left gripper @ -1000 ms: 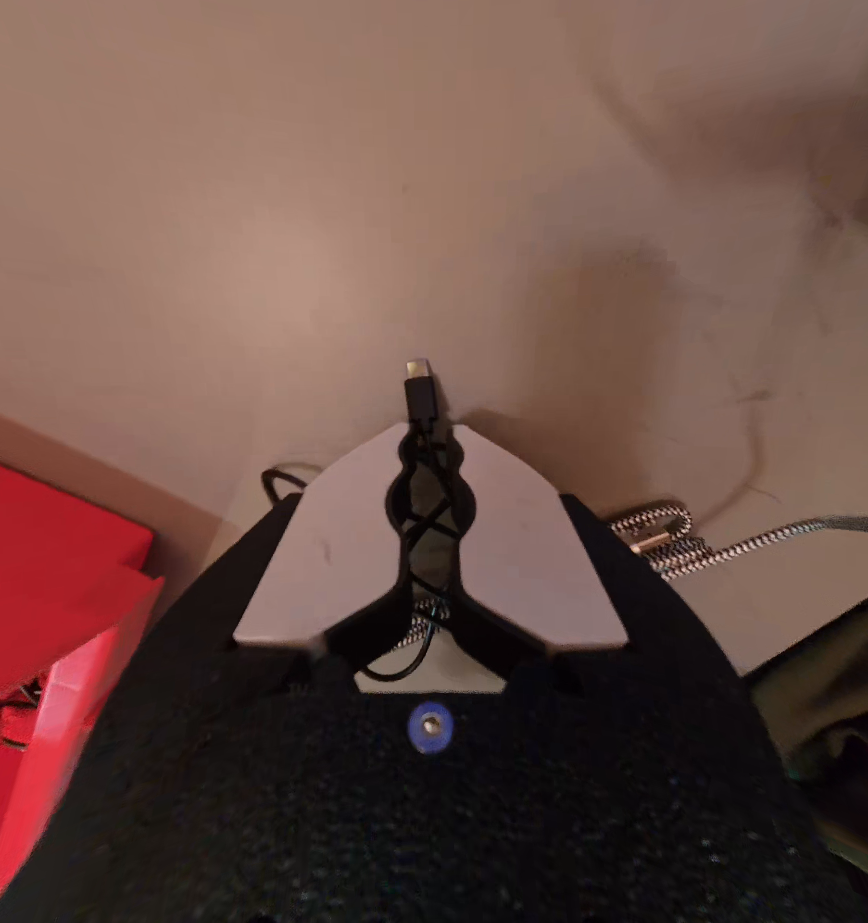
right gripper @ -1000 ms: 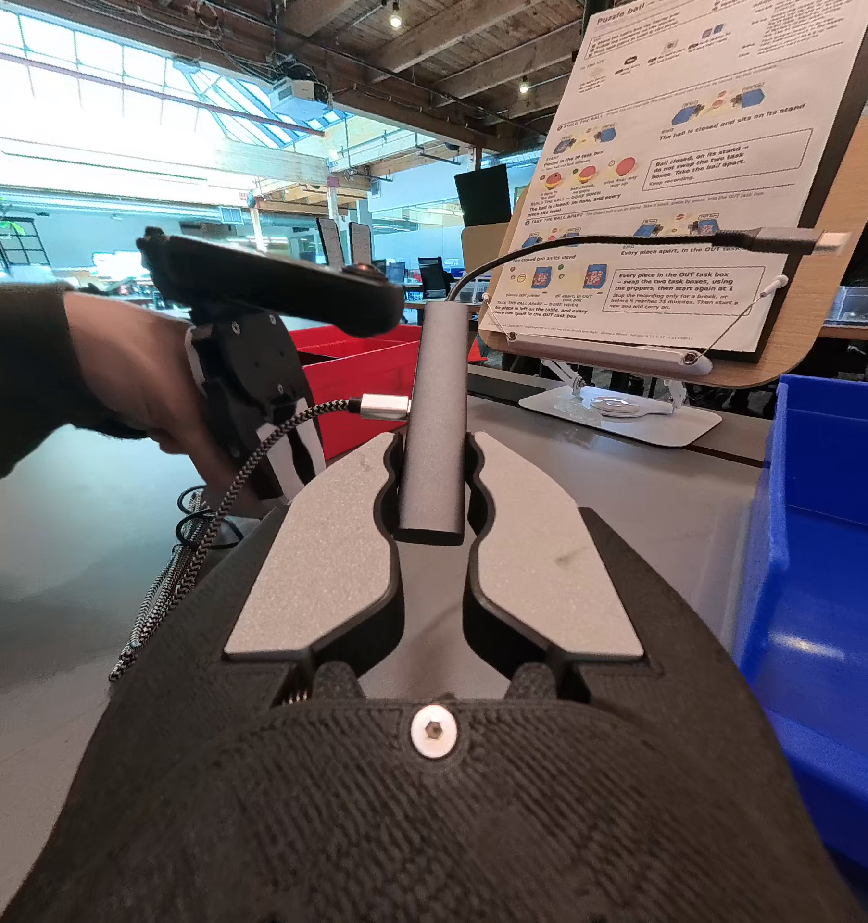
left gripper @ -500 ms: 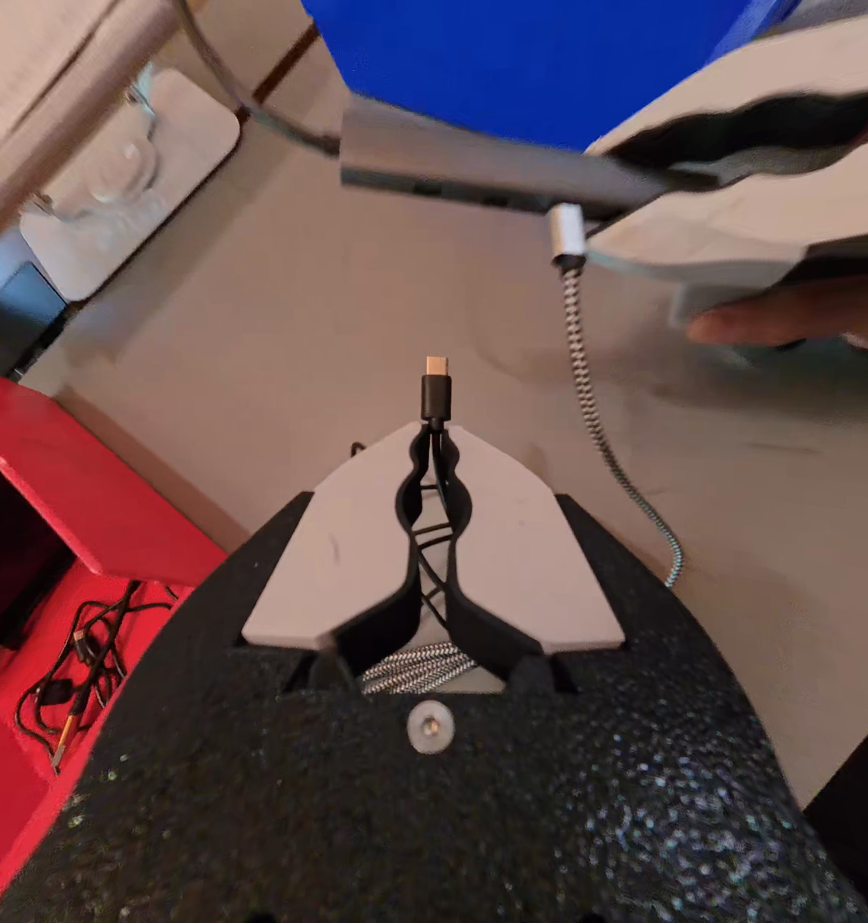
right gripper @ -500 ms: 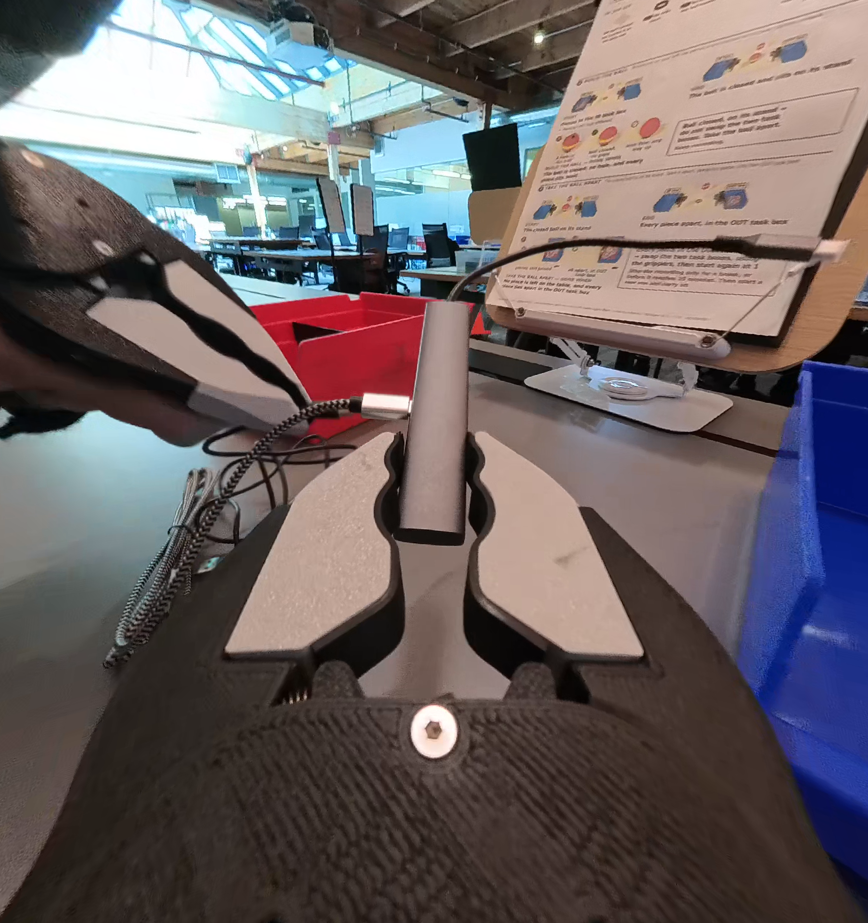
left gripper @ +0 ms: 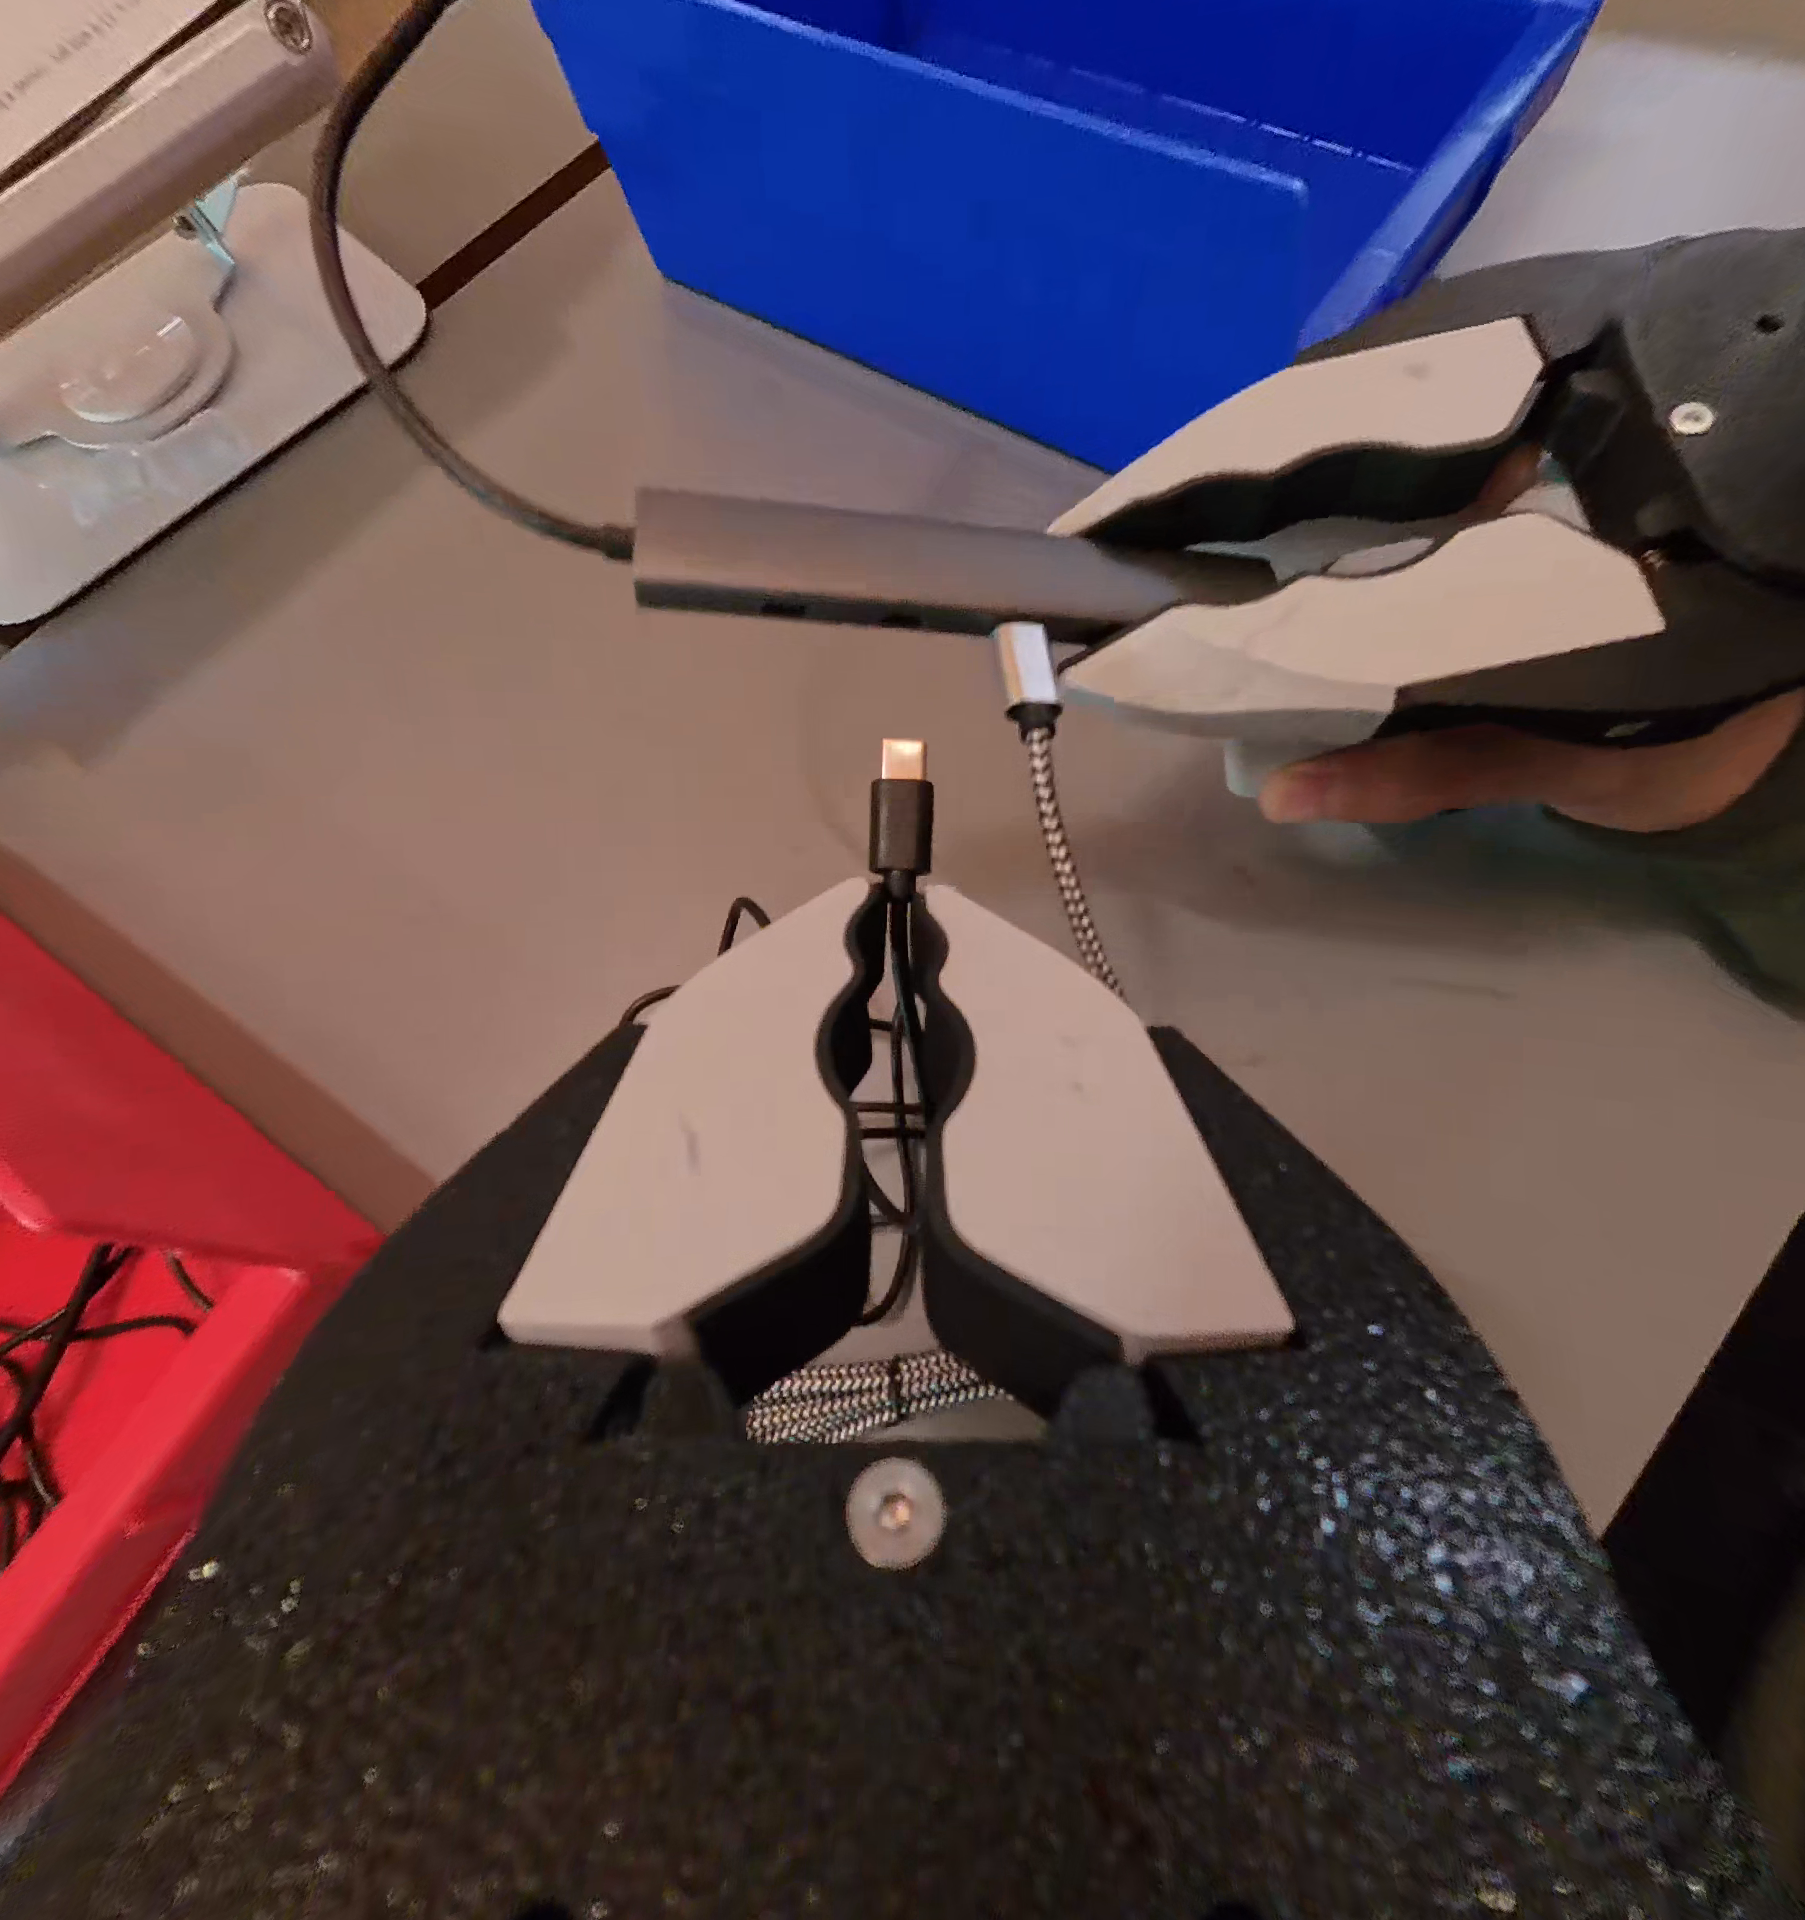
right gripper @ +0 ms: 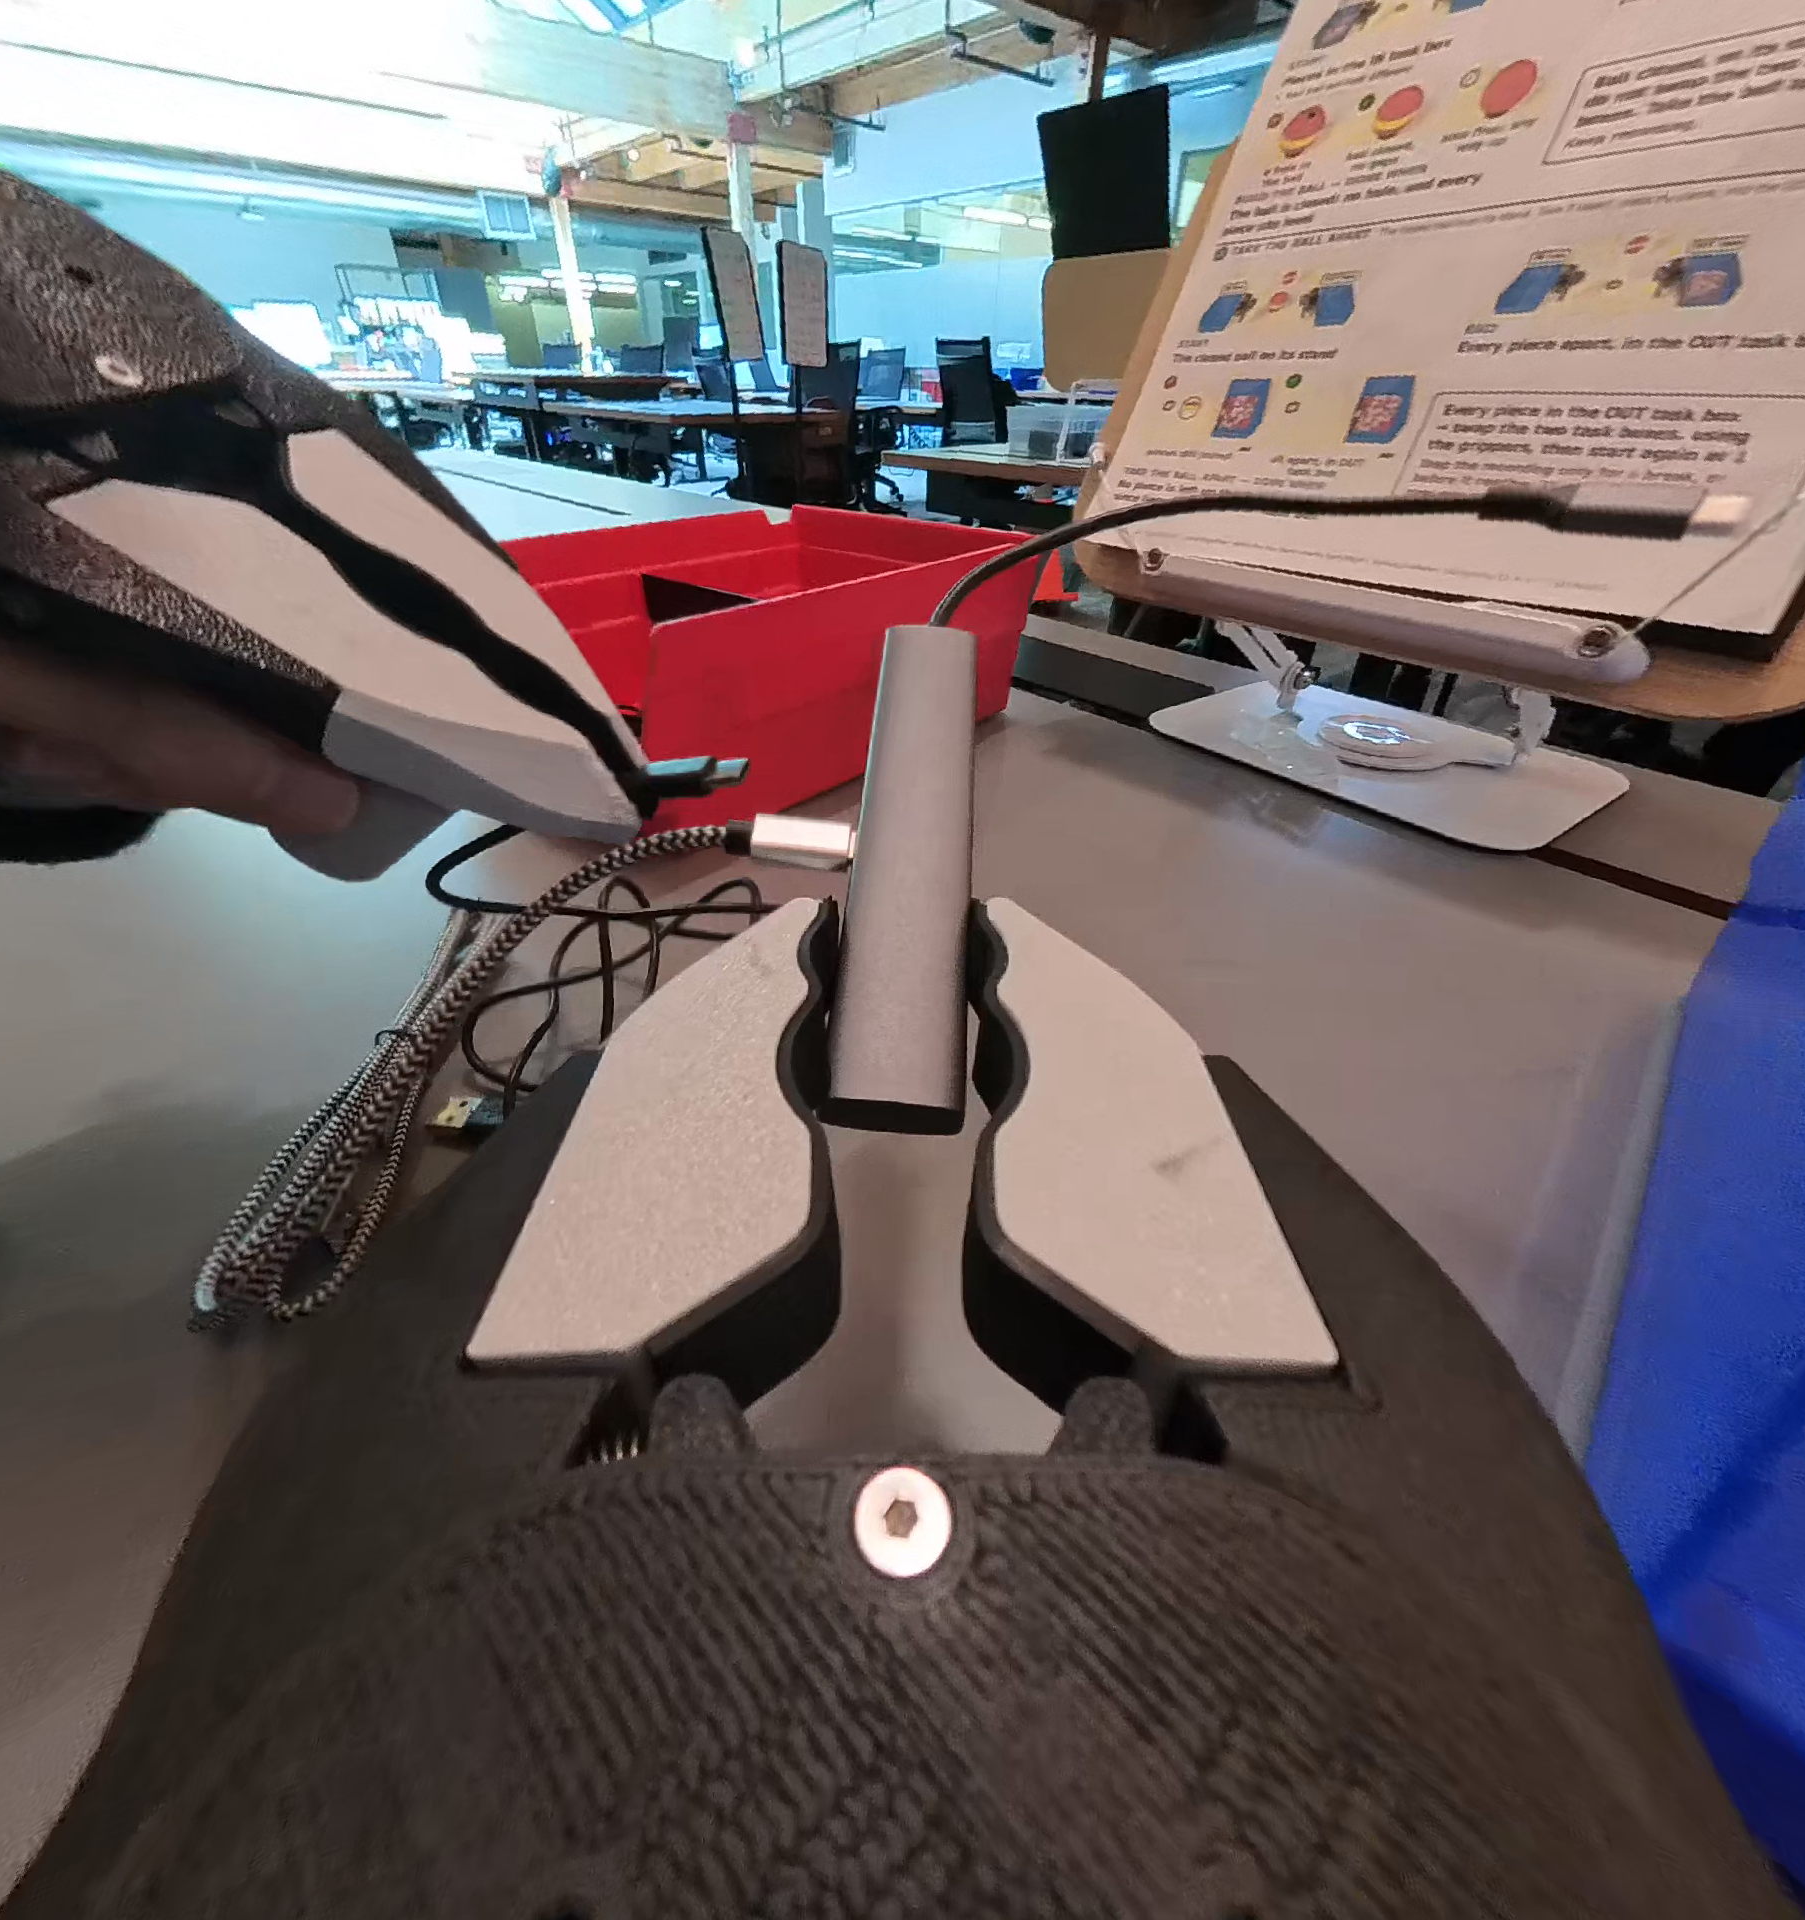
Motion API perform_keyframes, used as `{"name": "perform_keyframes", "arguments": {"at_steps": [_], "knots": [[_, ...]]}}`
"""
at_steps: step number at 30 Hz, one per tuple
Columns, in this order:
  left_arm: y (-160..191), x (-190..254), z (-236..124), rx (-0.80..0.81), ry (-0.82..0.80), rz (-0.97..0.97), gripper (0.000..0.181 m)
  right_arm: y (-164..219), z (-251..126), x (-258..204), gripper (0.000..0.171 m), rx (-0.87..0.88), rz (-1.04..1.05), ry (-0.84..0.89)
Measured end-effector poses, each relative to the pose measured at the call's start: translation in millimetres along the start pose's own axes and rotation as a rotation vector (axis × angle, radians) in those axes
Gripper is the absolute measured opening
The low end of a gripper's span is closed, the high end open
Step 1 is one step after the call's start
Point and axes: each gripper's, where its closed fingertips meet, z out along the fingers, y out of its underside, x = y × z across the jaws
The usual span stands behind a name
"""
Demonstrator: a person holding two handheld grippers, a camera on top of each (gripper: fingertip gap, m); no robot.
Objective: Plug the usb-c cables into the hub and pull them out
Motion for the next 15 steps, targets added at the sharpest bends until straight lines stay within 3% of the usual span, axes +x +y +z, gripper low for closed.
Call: {"name": "perform_keyframes", "arguments": {"at_steps": [1,15], "knots": [[-1,0,1,0.004,-0.005,0.003,0.004,1,1,-3,0.024,-0.007,-0.017,-0.008],[2,0,7,0.001,-0.021,0.014,0.004,4,3,-16,0.024,-0.029,-0.114,-0.035]]}}
